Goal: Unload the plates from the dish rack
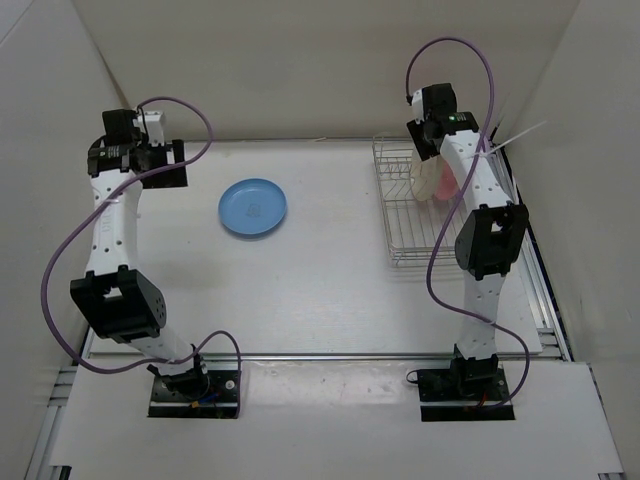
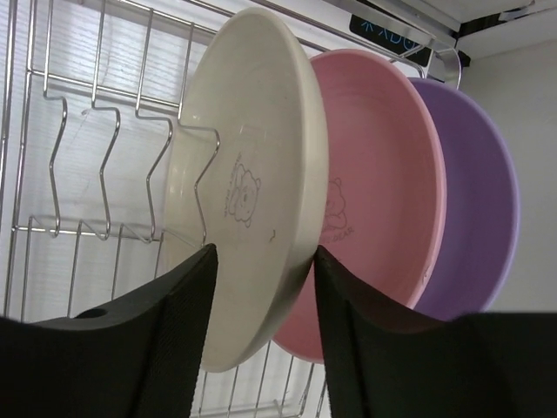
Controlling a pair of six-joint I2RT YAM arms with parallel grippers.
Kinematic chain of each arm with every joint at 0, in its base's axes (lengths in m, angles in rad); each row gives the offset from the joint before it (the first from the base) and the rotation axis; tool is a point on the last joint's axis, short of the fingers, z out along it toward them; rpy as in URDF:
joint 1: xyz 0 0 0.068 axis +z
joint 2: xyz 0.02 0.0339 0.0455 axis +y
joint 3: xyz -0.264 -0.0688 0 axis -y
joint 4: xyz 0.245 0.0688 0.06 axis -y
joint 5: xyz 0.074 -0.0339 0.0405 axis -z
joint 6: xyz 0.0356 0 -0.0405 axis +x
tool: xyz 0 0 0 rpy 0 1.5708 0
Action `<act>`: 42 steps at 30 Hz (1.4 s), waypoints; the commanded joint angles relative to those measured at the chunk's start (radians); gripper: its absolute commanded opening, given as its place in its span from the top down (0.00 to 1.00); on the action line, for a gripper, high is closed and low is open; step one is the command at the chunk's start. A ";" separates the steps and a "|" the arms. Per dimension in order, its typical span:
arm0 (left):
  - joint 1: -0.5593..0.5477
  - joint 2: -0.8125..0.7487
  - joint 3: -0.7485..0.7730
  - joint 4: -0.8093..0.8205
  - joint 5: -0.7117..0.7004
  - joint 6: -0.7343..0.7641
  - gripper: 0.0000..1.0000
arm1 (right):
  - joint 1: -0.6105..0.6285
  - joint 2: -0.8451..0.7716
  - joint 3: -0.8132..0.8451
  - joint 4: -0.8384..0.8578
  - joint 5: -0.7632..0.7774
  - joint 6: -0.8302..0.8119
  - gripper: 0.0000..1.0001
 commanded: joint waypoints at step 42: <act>0.084 -0.079 -0.043 0.026 0.088 -0.015 0.00 | 0.096 -0.072 -0.135 0.224 0.474 -0.004 1.00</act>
